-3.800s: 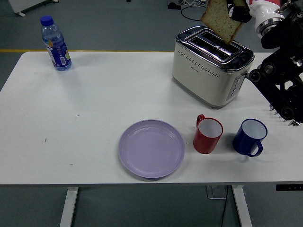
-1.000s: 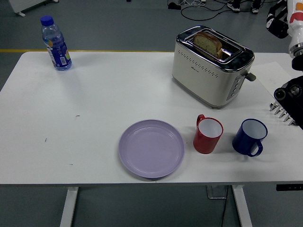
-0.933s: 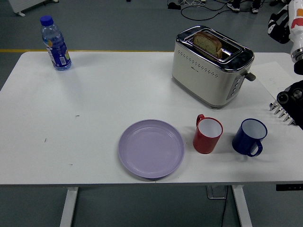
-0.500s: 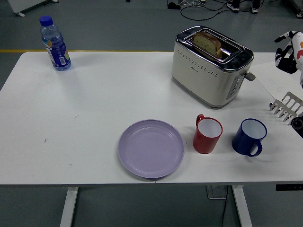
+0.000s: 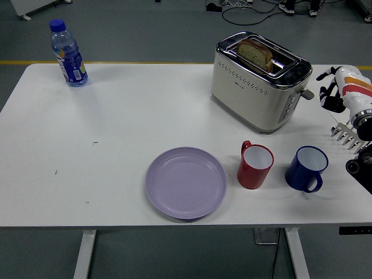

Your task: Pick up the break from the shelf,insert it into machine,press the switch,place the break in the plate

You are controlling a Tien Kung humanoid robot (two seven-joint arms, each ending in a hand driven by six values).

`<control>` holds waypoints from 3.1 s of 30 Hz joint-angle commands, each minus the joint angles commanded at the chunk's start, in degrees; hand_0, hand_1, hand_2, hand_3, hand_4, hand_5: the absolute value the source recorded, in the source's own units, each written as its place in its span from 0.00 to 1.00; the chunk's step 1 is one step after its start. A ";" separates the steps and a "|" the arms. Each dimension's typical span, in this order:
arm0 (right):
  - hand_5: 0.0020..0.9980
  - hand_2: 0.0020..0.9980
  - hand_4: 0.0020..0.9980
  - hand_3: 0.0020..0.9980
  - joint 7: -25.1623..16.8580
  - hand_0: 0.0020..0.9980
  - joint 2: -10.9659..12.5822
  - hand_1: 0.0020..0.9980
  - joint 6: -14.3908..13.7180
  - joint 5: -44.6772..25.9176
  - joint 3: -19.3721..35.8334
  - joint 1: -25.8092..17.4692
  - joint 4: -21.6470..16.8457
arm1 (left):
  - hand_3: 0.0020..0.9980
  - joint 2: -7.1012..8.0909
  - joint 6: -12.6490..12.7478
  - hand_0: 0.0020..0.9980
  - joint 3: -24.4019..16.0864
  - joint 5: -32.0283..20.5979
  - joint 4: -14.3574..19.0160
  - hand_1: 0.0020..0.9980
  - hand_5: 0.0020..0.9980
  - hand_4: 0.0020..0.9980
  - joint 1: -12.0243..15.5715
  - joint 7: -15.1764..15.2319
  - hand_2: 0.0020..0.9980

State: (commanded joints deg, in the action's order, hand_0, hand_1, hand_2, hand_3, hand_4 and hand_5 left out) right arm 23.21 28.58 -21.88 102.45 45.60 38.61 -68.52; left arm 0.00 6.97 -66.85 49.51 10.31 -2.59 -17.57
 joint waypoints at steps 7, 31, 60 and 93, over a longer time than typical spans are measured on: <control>0.00 0.33 0.46 0.63 0.05 0.26 -0.74 0.22 0.18 -0.02 -0.85 -0.16 0.34 | 0.82 0.00 -0.01 0.65 -0.21 0.36 0.00 0.67 1.00 0.62 -0.07 -0.01 0.73; 0.00 0.33 0.45 0.63 -1.13 0.26 -3.73 0.22 -0.40 -2.10 -2.41 -0.34 5.28 | 0.81 0.00 -0.02 0.65 0.11 0.69 0.00 0.66 1.00 0.62 -0.10 -0.10 0.73; 0.00 0.33 0.46 0.59 -5.21 0.26 -7.72 0.22 -4.68 -4.08 -0.72 -1.86 11.65 | 0.81 0.00 -0.07 0.65 0.49 0.48 0.00 0.66 1.00 0.62 0.09 -0.16 0.73; 0.12 0.94 0.73 0.91 -5.44 0.85 -4.66 0.84 -0.35 -1.29 9.49 0.75 -2.90 | 0.81 0.00 -0.25 0.65 0.62 0.33 0.00 0.66 1.00 0.62 -0.11 -0.32 0.73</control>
State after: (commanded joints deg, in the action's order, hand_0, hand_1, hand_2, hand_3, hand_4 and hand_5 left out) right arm 17.77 23.92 -22.23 101.17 55.09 39.36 -71.41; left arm 0.00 6.71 -66.23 49.84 10.31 -2.70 -17.89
